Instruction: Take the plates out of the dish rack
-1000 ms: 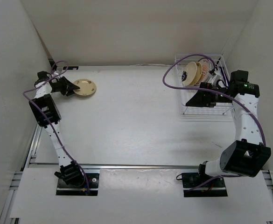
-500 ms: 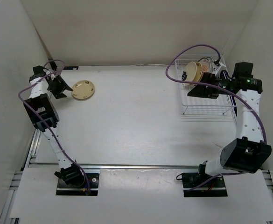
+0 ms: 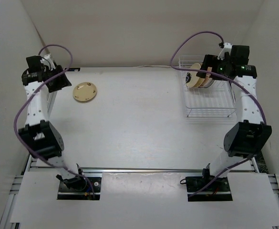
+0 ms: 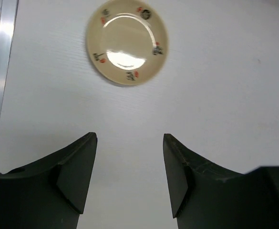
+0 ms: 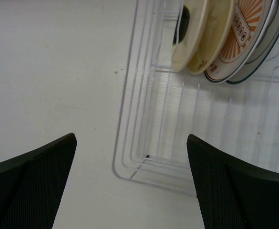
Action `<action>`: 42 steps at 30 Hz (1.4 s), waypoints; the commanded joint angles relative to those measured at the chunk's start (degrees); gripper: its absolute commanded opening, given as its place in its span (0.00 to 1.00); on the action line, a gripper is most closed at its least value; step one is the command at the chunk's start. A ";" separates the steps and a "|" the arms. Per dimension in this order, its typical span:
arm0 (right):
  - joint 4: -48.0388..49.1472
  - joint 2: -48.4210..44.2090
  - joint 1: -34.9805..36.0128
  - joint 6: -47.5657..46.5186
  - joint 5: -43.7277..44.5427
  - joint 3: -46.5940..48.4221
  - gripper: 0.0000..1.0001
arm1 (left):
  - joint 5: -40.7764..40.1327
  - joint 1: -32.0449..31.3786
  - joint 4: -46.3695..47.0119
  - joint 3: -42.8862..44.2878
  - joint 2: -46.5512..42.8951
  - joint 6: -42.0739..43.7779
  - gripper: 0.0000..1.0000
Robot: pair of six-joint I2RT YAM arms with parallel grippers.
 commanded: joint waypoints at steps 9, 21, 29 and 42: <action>6.04 12.57 3.76 -5.58 13.20 9.73 1.00 | 5.42 -4.61 5.68 -21.83 -36.71 8.65 0.74; 9.02 24.17 5.43 -8.83 17.24 18.33 0.88 | 10.71 -4.61 4.45 -29.42 -44.12 13.34 0.75; 10.17 29.01 5.43 -9.36 18.30 21.50 0.87 | 13.18 -4.61 4.45 -28.19 -40.34 13.34 0.76; 11.22 35.08 5.43 -7.78 18.30 26.34 0.67 | 13.70 -4.61 4.45 -28.19 -39.28 13.34 0.78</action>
